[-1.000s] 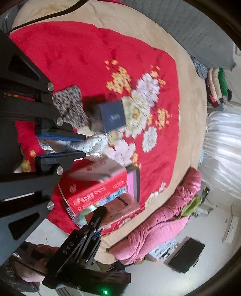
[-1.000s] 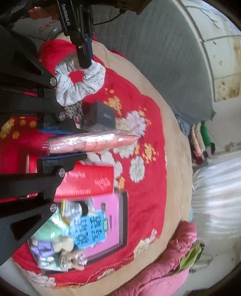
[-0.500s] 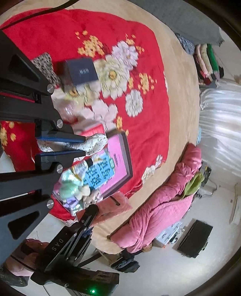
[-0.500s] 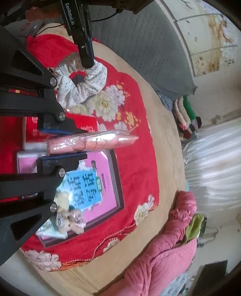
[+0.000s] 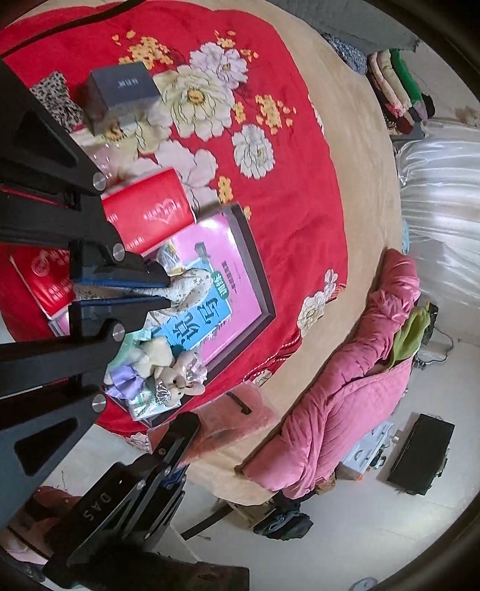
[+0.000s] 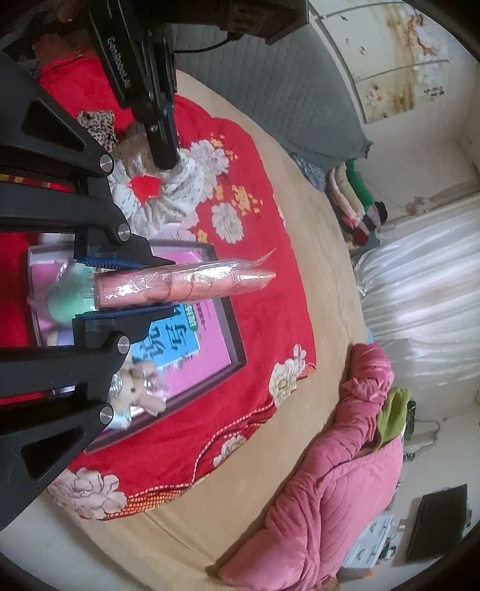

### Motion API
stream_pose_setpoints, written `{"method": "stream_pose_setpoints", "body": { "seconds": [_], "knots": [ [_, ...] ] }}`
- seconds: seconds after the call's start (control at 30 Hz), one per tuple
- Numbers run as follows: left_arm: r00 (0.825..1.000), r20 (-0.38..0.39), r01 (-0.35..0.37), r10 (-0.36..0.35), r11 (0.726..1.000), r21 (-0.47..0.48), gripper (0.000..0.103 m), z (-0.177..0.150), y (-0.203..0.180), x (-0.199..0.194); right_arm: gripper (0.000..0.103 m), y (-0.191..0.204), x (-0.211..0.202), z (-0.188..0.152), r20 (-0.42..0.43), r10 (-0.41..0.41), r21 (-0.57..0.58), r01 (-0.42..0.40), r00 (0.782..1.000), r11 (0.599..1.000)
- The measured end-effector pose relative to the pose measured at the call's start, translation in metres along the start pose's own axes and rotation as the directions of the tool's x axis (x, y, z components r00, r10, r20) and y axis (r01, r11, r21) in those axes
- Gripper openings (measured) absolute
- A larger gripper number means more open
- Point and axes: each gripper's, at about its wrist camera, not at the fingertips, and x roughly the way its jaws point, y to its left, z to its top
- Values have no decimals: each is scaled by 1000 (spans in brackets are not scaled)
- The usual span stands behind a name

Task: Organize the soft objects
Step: 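Carry the white scrunchie and pink pouch into the pink tray with both tools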

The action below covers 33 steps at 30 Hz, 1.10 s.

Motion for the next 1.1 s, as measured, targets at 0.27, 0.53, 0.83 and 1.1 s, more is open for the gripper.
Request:
{"method": "stream_pose_setpoints", "body": {
  "seconds": [0.27,0.53,0.83,1.1],
  "knots": [
    [998,-9,60,-61,998,-29,4,8,-15,27,17,-22,0,0,1,-14,22,14,1000,1000],
    [990,-32,137,-140,987,-88,4,13,-16,50,17,-34,4,-4,-10,-22,38,23,1000,999],
    [996,-77,41,-45,998,-53,4,5,-15,79,17,-33,20,-10,-45,-30,20,31,999,999],
    [996,-82,-46,46,999,4,4,0,-13,92,17,-26,46,-18,-122,-18,4,19,992,1000]
  ]
}}
